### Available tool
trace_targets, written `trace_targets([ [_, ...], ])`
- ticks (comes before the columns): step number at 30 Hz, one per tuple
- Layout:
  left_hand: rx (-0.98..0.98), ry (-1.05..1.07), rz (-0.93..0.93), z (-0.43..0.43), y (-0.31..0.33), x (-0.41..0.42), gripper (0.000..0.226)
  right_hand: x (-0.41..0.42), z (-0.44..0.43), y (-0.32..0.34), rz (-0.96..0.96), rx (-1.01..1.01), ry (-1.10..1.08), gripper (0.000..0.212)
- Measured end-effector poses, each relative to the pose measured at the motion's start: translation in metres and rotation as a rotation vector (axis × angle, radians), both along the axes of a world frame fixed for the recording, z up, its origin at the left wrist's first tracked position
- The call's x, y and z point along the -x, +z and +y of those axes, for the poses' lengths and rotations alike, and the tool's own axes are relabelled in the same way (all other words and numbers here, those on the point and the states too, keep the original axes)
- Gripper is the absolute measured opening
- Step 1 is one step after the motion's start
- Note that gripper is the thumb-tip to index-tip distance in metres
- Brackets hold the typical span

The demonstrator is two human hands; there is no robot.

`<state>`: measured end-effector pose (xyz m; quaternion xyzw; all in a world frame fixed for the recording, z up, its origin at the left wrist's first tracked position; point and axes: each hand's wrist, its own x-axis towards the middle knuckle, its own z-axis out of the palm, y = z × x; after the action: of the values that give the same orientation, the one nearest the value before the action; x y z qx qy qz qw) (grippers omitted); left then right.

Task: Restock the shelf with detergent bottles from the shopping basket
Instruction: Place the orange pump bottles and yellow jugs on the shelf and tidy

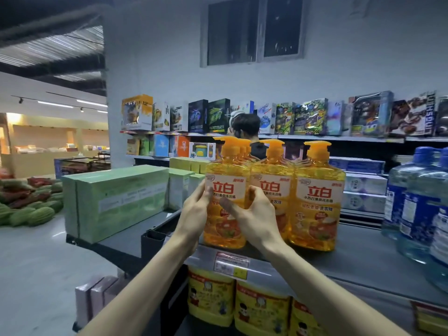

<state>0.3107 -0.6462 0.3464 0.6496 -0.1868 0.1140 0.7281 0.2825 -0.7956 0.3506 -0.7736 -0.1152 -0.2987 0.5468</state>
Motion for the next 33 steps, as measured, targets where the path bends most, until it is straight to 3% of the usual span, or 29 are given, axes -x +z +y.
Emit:
trace_targets([
  [5, -0.105, -0.040, -0.019, 0.012, -0.002, 0.002, 0.037, 0.012, -0.004, 0.000, 0.078, 0.145, -0.004, 0.072],
  [8, -0.243, -0.027, -0.041, 0.023, -0.006, 0.004, 0.061, 0.026, -0.013, -0.011, 0.096, 0.270, -0.067, 0.080],
  [12, -0.410, -0.082, -0.069, 0.035, -0.014, 0.003, 0.085, 0.034, -0.017, -0.032, 0.066, 0.407, -0.173, 0.057],
  [15, -0.391, -0.157, -0.037, 0.033, -0.013, 0.003, 0.074, 0.028, -0.014, -0.034, 0.062, 0.439, -0.245, 0.046],
  [20, -0.257, -0.205, 0.040, 0.034, -0.005, -0.007, 0.042, 0.018, -0.006, -0.031, 0.072, 0.443, -0.235, 0.054],
  [26, -0.249, -0.297, 0.066, 0.051, -0.006, -0.019, 0.036, 0.018, -0.008, -0.031, 0.127, 0.412, -0.182, 0.059],
  [30, -0.375, -0.298, -0.038, 0.060, -0.012, -0.025, 0.043, 0.016, -0.008, -0.031, 0.182, 0.416, -0.131, 0.067],
  [33, -0.408, -0.226, -0.124, 0.055, -0.015, -0.030, 0.045, 0.015, -0.008, -0.030, 0.208, 0.388, -0.129, 0.058],
])
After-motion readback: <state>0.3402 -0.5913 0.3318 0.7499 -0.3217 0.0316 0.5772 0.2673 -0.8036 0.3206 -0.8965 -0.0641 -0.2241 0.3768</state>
